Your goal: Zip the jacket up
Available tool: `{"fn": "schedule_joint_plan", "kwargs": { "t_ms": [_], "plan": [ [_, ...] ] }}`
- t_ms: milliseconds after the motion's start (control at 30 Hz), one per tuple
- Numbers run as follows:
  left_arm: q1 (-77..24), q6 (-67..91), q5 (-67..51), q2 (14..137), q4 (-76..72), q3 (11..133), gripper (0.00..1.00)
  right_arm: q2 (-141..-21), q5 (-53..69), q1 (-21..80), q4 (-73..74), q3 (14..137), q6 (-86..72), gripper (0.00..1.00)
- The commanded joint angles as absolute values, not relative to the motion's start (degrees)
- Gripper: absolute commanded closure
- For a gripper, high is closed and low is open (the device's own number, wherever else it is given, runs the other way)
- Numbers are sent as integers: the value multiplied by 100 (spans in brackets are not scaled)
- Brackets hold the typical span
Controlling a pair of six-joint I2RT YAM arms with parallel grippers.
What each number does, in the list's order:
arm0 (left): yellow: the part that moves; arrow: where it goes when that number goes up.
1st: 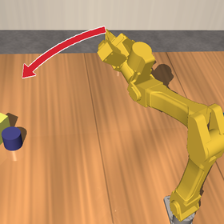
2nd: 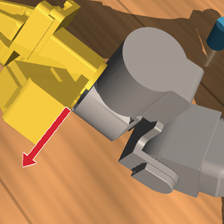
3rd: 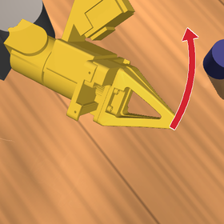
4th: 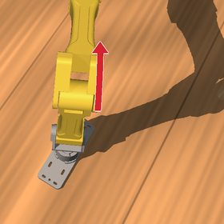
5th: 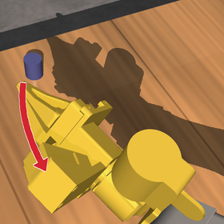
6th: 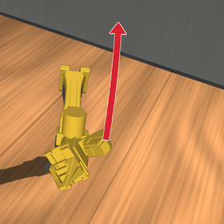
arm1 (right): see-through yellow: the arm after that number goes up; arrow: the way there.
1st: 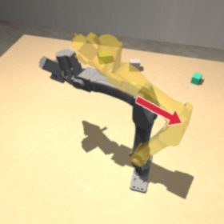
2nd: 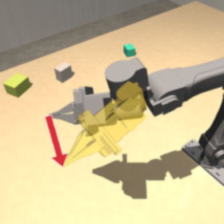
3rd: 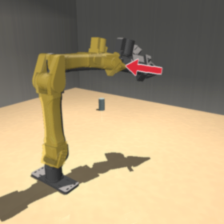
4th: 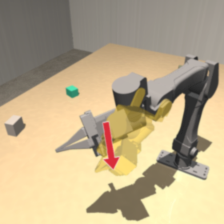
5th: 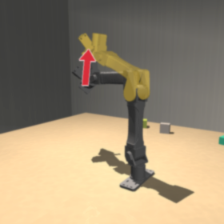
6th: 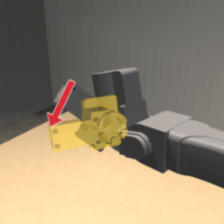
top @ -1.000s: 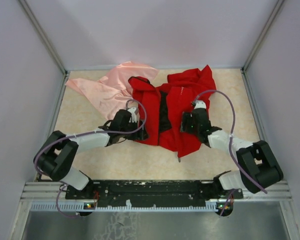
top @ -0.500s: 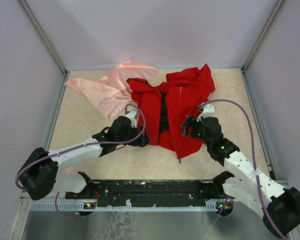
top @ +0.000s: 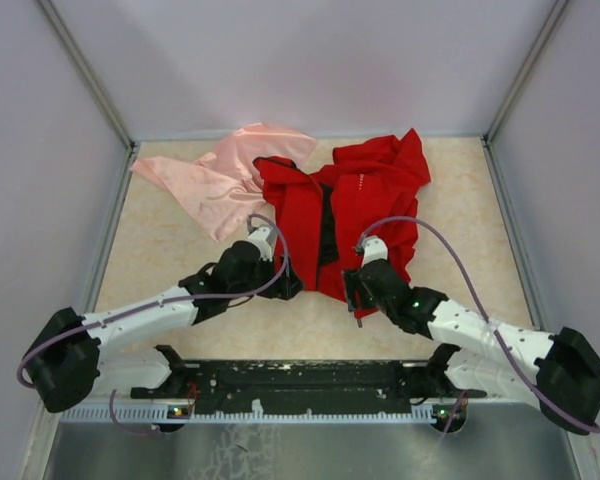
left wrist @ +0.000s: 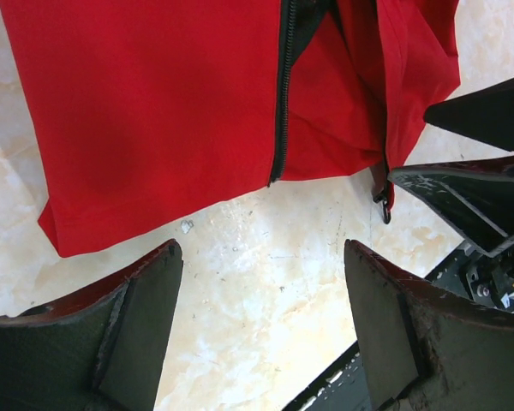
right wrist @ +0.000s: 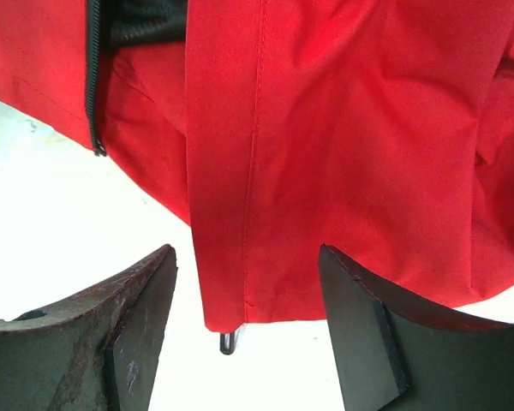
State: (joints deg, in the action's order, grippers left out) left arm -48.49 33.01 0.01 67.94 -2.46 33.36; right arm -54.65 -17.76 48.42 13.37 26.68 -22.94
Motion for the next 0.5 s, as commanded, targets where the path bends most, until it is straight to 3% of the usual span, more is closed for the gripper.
{"fn": "schedule_joint_plan", "kwargs": {
  "t_ms": [0,200,467],
  "plan": [
    [-4910,3398,37,6644,-394,3269,19,-5791,-2381,5089,1267,2896,-2480,35],
    [-4938,3398,53,6523,-313,3256,19,-6013,-2573,5133,1259,2844,-2531,47],
    [-5017,3477,-120,6689,-514,3251,19,-5750,-2540,5133,1210,2674,-2531,73]
  ]
}}
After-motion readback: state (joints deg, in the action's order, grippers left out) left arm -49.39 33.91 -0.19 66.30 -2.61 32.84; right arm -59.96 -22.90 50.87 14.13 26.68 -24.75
